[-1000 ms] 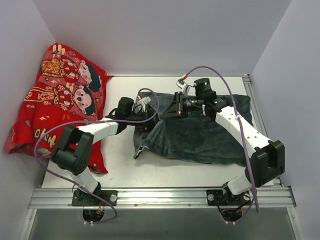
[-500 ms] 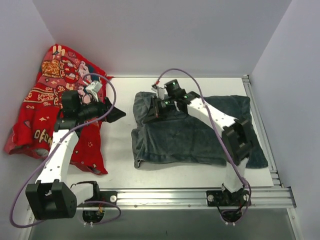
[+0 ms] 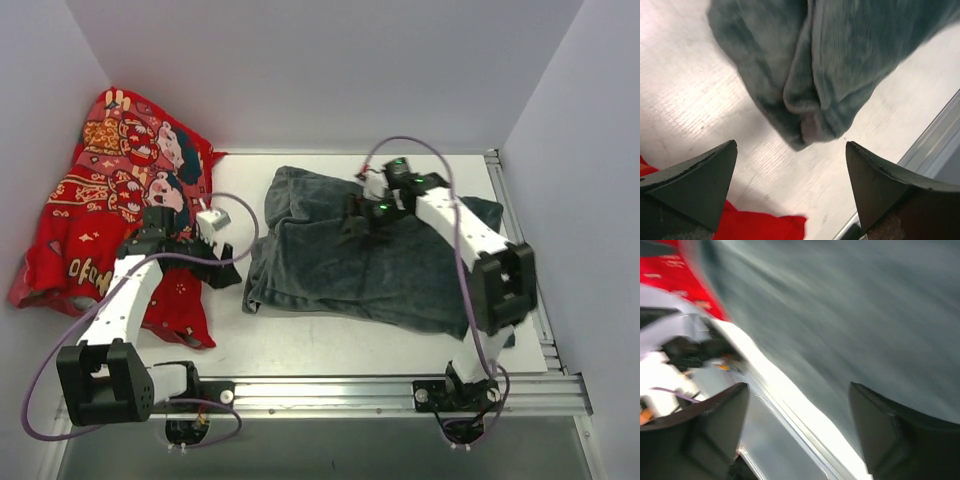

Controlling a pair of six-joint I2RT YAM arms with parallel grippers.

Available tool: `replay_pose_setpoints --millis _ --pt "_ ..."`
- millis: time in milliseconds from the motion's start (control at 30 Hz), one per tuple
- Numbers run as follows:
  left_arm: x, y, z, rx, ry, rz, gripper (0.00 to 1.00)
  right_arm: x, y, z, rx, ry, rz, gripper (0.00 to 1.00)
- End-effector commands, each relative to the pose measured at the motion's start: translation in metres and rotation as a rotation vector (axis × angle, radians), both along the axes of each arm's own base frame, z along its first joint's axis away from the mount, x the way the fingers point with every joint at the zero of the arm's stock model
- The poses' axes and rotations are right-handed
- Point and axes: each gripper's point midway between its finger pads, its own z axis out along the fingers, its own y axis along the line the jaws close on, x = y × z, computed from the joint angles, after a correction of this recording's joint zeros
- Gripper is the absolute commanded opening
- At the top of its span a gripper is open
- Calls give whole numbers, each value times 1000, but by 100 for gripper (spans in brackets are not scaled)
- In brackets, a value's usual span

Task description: Put the pillow into the pillowcase

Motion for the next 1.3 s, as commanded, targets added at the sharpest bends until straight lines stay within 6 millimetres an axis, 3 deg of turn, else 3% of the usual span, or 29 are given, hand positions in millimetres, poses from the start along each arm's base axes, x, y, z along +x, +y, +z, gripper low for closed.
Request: replay_pose_setpoints --millis 0,67,133,200,233,333,400,433,500,533,600,667,767,867,967,1067,1167,1267 --pt "-27 9 -38 215 -104 -285 97 -27 -138 15 -274 -116 -15 87" --pt "-35 3 -60 317 -137 -439 97 -51 -187 16 -416 -126 -20 88" --pt "-33 1 -75 386 -137 -487 98 -70 -244 -5 -580 -70 -68 87" --pt "-30 -16 -83 401 -178 -548 97 -91 -270 -24 -657 3 -91 83" --pt "-29 -22 -89 407 -171 -565 97 -97 -297 -31 -715 48 -151 82" --pt "-24 -40 -96 428 -177 -616 88 -103 -322 -54 -719 145 -231 80" --pt "-20 -46 -85 383 -179 -593 86 -102 -347 -64 -673 222 -346 79" --pt "-12 -50 -66 359 -221 -575 86 -95 -359 -65 -657 242 -393 79" --pt "-18 -61 -40 276 -249 -582 91 -87 -384 -60 -587 252 -520 79" --pt "-18 -68 -18 248 -311 -571 94 -75 -396 -54 -578 228 -560 80" --pt "-22 -78 -6 237 -341 -569 97 -72 -412 -67 -577 283 -594 80" --pt "-26 -87 -10 275 -339 -586 98 -61 -419 -80 -573 305 -611 81" --pt "-21 -83 -32 310 -258 -556 97 -50 -419 -102 -581 362 -603 82" --pt "-16 -69 -57 396 -168 -518 97 -56 -406 -113 -563 422 -561 81" --pt "-16 -50 -56 399 -188 -509 98 -80 -409 -106 -591 423 -525 82" --pt "-37 -32 -65 431 -203 -566 98 -115 -417 -94 -606 403 -480 85" --pt "-63 -29 -78 410 -204 -654 98 -142 -417 -79 -543 323 -420 88" --pt "-78 -29 -96 402 -200 -707 97 -167 -401 -65 -488 201 -215 90"
